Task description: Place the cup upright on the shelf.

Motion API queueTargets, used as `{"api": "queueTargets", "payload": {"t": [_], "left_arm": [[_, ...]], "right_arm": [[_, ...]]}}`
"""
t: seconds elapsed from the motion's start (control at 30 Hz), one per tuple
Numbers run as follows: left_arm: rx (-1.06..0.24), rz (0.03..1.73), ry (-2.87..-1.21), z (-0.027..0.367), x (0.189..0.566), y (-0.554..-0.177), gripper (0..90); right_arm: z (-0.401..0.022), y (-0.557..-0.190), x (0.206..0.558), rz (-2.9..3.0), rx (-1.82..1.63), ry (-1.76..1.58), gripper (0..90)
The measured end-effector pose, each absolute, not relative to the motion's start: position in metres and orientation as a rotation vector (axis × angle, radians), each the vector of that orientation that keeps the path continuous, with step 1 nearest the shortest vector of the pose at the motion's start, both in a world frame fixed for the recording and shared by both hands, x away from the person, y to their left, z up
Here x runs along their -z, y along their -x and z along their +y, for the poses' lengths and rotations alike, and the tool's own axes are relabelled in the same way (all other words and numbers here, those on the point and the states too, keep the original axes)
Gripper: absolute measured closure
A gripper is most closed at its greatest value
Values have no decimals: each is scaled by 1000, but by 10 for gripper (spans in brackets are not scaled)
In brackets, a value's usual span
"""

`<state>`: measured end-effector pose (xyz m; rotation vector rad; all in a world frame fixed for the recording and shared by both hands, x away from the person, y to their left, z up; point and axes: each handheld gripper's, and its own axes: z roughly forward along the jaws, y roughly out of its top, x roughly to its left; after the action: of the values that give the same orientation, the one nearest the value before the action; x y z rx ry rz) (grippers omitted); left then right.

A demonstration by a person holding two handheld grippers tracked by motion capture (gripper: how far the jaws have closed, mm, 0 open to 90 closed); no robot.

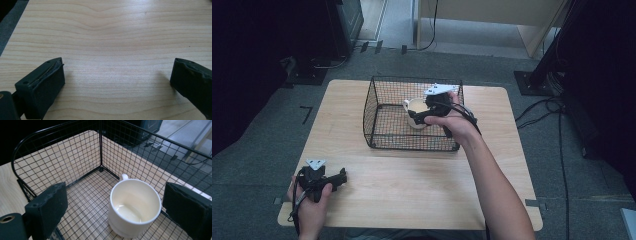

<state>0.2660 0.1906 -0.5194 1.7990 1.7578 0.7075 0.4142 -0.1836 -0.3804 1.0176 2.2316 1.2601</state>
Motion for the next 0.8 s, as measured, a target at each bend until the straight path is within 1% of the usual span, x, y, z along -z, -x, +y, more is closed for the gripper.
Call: {"api": "queueTargets", "payload": {"t": [0.07, 0.27, 0.8], "left_arm": [[-708, 1758, -1799, 191, 519, -266, 0], [-708, 1758, -1799, 191, 519, -266, 0], [-708, 1758, -1799, 191, 519, -266, 0]], "right_arm": [[-188, -404, 378, 2199, -1266, -1028, 66], [-195, -391, 379, 2120, -1248, -1096, 72], [-223, -343, 388, 2070, -1263, -1118, 76]]}}
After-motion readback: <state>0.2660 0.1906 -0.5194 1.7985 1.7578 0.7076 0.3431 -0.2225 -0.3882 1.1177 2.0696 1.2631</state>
